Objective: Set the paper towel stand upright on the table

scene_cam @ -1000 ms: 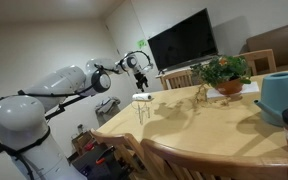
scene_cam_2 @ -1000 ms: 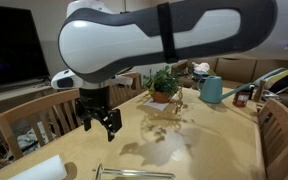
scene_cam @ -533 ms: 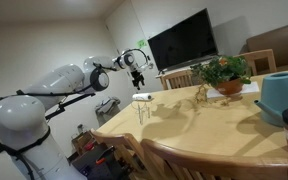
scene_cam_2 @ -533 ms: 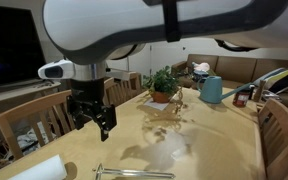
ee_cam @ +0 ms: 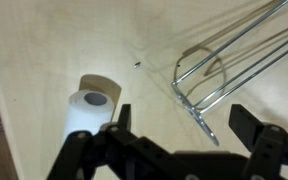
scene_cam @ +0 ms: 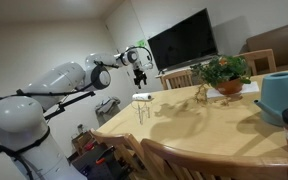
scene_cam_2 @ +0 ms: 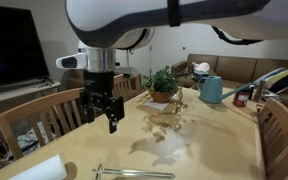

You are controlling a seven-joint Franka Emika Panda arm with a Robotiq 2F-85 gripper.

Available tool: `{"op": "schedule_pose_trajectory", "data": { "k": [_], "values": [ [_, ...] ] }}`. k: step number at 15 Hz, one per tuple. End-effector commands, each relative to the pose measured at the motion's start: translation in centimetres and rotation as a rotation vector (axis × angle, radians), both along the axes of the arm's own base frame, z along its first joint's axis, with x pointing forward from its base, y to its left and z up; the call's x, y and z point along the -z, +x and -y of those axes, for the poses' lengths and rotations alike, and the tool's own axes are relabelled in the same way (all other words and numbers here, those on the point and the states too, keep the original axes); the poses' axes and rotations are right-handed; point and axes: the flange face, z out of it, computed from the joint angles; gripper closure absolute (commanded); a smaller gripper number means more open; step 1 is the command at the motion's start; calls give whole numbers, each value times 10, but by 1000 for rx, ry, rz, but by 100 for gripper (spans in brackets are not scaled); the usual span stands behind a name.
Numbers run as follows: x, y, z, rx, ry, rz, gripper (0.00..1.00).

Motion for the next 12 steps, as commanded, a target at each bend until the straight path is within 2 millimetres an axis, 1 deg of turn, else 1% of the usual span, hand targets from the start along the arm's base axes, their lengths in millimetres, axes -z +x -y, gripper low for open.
{"op": "schedule_pose_trajectory", "data": {
  "k": [1, 3, 5, 8, 12],
  "values": [
    [30, -3, 34, 39, -11, -192, 0],
    [48, -11, 49, 37, -32, -309, 0],
    [66, -19, 60, 27, -43, -401, 0],
    [91, -33, 71, 3, -46, -543, 0],
    [128, -51, 80, -37, -31, -683, 0]
  ]
}}
